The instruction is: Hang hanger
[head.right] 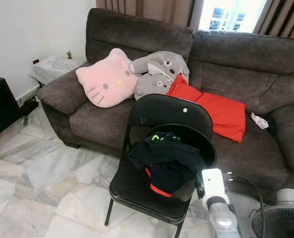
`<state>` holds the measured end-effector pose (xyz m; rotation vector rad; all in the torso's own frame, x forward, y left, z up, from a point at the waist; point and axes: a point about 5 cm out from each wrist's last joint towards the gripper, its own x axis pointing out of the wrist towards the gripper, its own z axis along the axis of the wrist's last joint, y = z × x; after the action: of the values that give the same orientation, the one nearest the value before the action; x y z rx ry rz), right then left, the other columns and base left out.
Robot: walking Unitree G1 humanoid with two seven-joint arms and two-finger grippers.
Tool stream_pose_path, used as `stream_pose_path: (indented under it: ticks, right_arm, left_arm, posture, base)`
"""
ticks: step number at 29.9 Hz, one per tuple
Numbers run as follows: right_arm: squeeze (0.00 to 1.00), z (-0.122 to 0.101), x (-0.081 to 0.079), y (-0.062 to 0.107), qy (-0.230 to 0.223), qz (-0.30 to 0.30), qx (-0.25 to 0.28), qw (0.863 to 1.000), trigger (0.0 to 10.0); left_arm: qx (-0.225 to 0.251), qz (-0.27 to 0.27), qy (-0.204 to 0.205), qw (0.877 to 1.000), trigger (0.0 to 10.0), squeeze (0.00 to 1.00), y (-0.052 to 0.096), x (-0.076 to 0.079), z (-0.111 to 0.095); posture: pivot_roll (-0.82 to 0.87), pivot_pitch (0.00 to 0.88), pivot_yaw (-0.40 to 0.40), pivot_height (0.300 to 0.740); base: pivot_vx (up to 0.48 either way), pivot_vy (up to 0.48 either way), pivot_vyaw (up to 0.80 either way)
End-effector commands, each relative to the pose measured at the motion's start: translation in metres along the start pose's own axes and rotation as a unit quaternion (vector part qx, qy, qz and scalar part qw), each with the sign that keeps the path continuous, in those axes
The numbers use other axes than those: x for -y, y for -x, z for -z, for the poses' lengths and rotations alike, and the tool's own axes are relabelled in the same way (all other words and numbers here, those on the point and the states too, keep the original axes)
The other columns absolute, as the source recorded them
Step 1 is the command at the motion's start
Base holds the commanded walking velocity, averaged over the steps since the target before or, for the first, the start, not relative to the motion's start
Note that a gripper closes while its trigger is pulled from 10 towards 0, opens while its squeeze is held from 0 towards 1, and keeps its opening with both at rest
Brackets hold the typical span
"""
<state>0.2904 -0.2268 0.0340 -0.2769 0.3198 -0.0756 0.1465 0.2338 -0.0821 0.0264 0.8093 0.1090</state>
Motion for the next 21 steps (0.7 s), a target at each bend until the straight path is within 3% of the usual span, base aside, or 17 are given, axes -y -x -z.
stream_pose_path:
  ticks: [1, 18, 21]
  right_arm:
    - [0.00, 0.000, 0.004, -0.002, 0.006, 0.003, -0.002, 1.000, 10.0]
    - [0.00, -0.013, -0.008, -0.016, 0.013, -0.037, 0.004, 0.999, 10.0]
    - [0.00, -0.025, -0.011, -0.021, 0.016, -0.046, 0.021, 0.999, 10.0]
  left_arm:
    - [-0.009, 0.007, -0.005, 1.000, 10.0, 0.00, 0.001, 0.002, 0.004]
    - [-0.017, 0.015, -0.009, 1.000, 10.0, 0.00, 0.001, 0.003, 0.006]
    - [-0.025, 0.014, -0.011, 1.000, 10.0, 0.00, 0.003, 0.002, 0.010]
  posture:
    - [0.02, 0.000, -0.039, 0.740]
    - [0.03, 0.000, -0.033, 0.740]
    - [0.03, 0.000, -0.034, 0.740]
  base:
    - [0.000, 0.000, 0.00]
    - [0.000, 0.000, 0.00]
    - [0.000, 0.000, 0.00]
